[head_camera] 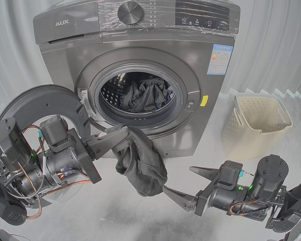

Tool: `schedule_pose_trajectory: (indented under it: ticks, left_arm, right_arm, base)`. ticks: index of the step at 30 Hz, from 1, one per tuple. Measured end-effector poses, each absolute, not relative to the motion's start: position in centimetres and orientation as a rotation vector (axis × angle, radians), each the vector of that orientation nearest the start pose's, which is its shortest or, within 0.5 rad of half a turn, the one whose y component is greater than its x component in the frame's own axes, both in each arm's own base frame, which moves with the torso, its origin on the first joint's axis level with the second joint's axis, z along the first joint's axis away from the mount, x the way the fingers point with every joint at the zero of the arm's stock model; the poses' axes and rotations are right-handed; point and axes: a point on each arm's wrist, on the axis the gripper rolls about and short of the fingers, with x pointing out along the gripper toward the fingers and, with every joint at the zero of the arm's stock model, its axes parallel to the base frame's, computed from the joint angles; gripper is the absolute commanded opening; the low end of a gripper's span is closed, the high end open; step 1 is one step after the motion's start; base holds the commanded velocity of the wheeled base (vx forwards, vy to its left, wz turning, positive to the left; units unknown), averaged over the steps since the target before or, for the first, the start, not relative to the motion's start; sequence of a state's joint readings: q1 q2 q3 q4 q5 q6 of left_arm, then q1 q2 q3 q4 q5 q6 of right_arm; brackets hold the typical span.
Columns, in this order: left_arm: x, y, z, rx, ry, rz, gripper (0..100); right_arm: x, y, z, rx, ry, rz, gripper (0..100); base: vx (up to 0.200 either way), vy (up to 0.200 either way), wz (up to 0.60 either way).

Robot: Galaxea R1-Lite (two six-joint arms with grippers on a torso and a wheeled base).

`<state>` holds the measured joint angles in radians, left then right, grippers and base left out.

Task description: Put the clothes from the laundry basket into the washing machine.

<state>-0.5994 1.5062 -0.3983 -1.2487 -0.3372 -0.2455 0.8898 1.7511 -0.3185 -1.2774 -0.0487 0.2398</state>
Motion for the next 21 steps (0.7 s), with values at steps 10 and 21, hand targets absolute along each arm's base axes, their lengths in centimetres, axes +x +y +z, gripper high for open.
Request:
schedule_pose_trajectory:
  ticks: [10,21]
  left_arm:
    - [18.31,-13.47,19.17,-0.247,-0.032,-0.951,0]
    - [18.27,-13.43,19.13,-0.246,-0.031,-0.949,0]
  right_arm:
    - [15.92,19.92,11.43,0.142,0.248,0.831,100]
    - [15.23,20.64,11.37,0.143,0.250,0.886,100]
  base:
    - [0.000,0.000,0.00]
    - [0.000,0.000,0.00]
